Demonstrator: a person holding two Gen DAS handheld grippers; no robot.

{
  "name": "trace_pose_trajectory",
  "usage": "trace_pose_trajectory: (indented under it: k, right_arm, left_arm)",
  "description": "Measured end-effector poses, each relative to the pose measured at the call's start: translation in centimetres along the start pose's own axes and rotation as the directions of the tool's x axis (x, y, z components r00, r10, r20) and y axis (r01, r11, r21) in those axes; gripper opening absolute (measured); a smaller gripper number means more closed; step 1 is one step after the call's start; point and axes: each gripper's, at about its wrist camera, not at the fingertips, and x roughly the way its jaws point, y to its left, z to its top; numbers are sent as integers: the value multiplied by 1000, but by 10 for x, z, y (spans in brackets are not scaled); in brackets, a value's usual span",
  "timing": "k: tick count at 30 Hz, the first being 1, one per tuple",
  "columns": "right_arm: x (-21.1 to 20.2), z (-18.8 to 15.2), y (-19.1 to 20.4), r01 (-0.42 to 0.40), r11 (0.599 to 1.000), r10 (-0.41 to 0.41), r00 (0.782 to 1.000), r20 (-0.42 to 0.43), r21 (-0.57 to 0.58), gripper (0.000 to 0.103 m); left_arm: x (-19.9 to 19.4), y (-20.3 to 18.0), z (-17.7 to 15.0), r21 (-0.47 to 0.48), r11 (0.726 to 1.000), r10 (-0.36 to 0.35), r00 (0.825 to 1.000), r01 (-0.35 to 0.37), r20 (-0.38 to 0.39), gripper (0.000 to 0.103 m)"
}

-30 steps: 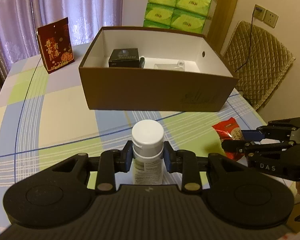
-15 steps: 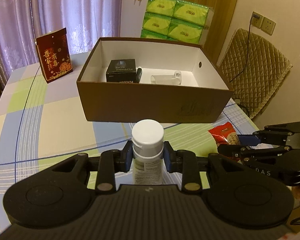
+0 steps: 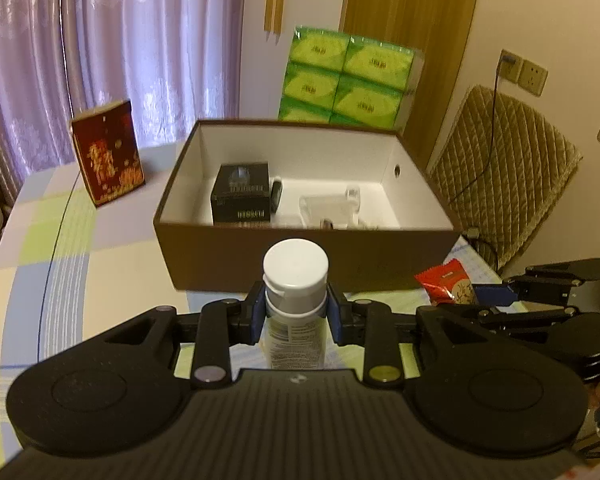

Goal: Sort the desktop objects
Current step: 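Carry the white tube and red packet over the brown box with both grippers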

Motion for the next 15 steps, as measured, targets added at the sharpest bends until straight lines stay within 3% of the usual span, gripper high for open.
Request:
trace_pose_trajectory:
  k: [15]
  right_arm:
    - [9, 63, -42, 17, 1000, -19, 994, 109, 18, 24]
  left_arm:
    - [12, -5, 73, 13, 1000, -14, 991, 12, 130, 26]
